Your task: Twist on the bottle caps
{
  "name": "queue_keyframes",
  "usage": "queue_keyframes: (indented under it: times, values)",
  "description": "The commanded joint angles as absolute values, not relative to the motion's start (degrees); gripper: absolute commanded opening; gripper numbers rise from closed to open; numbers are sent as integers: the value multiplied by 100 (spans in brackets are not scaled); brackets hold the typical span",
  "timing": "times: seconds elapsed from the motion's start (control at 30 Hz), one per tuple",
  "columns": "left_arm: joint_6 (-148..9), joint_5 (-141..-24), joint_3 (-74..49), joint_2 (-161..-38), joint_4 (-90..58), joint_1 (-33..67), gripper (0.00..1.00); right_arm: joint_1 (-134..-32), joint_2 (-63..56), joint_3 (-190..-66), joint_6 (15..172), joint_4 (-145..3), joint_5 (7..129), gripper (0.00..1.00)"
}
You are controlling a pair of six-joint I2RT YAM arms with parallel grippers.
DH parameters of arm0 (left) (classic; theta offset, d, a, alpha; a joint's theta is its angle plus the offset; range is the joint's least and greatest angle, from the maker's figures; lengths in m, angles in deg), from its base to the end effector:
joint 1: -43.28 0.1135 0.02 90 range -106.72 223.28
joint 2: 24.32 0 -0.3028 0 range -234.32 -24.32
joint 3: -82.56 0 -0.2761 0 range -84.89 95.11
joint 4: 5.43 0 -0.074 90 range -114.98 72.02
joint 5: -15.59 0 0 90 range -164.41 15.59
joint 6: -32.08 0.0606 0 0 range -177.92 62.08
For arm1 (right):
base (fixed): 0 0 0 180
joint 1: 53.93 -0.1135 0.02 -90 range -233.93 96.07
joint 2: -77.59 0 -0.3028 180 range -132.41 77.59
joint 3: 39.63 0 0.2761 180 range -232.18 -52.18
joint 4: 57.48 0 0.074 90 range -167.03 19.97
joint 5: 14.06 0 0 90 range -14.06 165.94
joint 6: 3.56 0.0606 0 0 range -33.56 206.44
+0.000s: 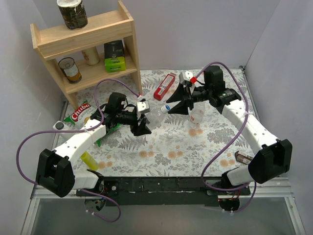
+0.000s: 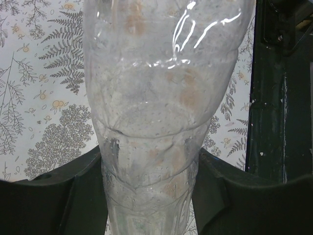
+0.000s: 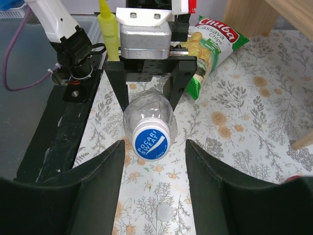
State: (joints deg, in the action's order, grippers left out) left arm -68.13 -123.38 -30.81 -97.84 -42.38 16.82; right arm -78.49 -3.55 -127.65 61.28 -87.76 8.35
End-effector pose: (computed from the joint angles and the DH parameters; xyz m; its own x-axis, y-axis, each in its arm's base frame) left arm 0.2395 -0.1703 0.2919 -0.7485 0.2425 -0.6172 0.6573 0.3945 -0.6421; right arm 0.2829 0.1909 0.4072 0.0685 -0.1469 -0.9868 -0.9955 -0.0755 -0.0579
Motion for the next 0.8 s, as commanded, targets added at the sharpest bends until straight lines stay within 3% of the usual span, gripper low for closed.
queue_keyframes:
  times: [0.0,0.2,0.33,0.4,0.5,0.53,0.63,0.77]
  values:
    - [-6662,-12538,-2864,-9736,-4241,1692,0,-7951,-450,-12803,6341,-8488,677,57]
    - [-6714,-12521,-2864,-9736,-4145,1692,0,-8012,-555,-12795,6465,-8418,659,46]
    - [-6881,-12451,-2908,-9727,-3935,1683,0,-8047,-599,-12707,6840,-8296,703,27]
    - [-7196,-12302,-2952,-9727,-3768,1665,0,-8030,-599,-12558,7515,-7536,799,21]
    - [-7504,-11592,-3083,-9692,-3293,1508,0,-8039,-529,-12207,8957,-6411,1175,9]
    - [-7732,-10815,-3153,-9657,-2935,1350,0,-8039,-520,-12093,9291,-6222,1326,2]
    - [-8032,-9983,-3382,-9560,-2371,1139,0,-8039,-529,-12056,10277,-5939,1818,1]
    - [-8208,-9252,-3453,-9639,-2053,1006,0,-8039,-590,-12284,10411,-6282,2267,1]
